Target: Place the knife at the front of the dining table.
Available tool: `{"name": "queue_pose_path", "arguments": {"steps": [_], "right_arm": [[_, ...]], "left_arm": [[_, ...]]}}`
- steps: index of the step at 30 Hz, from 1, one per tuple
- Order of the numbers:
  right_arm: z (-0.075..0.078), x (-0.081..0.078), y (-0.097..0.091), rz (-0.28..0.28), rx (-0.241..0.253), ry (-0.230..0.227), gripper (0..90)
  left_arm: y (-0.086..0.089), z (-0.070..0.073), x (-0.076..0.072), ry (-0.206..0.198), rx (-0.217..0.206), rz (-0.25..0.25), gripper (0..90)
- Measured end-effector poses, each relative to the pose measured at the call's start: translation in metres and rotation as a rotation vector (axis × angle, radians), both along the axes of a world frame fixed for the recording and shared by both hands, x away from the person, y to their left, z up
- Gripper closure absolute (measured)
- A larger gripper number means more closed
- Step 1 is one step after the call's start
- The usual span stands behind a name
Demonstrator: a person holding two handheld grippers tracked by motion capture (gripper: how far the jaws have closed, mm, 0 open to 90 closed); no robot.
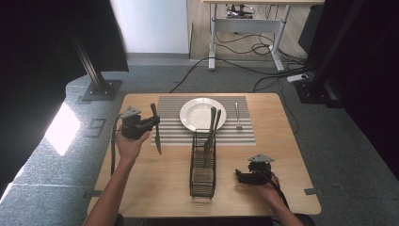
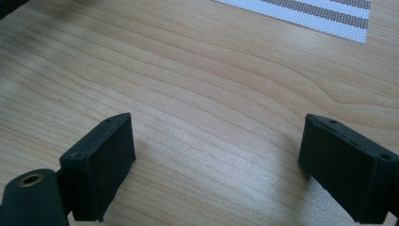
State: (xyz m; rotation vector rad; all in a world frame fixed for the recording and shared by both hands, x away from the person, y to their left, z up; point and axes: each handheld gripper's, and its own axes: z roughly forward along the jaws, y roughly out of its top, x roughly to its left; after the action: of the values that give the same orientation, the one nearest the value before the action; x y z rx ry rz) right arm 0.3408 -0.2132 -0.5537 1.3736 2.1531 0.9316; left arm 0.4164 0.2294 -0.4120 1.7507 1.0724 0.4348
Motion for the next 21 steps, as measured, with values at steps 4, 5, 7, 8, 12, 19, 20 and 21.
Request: {"name": "queue_pose_path", "arguments": {"steps": [4, 5, 7, 8, 12, 19, 20, 21], "right_arm": [[0.000, 0.000, 0.000, 0.000, 0.001, 0.001, 11.0], [0.000, 0.000, 0.000, 0.000, 0.001, 0.001, 11.0], [0.000, 0.000, 0.000, 0.000, 0.001, 0.001, 11.0], [0.000, 0.000, 0.000, 0.001, 0.001, 0.001, 11.0], [0.000, 0.000, 0.000, 0.001, 0.000, 0.001, 11.0], [0.000, 0.000, 0.000, 0.004, -0.003, -0.002, 11.0], [0.000, 0.000, 0.000, 0.004, -0.003, -0.002, 10.9], [0.000, 0.000, 0.000, 0.004, -0.003, -0.004, 11.0]], "left_arm": [[0.001, -0.008, 0.005, 0.023, 0.017, 0.015, 83.8], [0.000, -0.009, 0.006, 0.027, 0.022, 0.018, 83.8], [-0.002, -0.011, 0.009, 0.033, 0.027, 0.021, 83.8], [-0.002, -0.012, 0.010, 0.034, 0.025, 0.021, 83.8], [-0.006, -0.013, 0.017, 0.043, 0.049, 0.025, 83.8], [-0.014, -0.011, 0.025, 0.041, 0.056, 0.022, 83.8], [-0.015, -0.012, 0.027, 0.046, 0.059, 0.023, 83.8], [-0.016, -0.012, 0.028, 0.047, 0.067, 0.024, 83.8]]}}
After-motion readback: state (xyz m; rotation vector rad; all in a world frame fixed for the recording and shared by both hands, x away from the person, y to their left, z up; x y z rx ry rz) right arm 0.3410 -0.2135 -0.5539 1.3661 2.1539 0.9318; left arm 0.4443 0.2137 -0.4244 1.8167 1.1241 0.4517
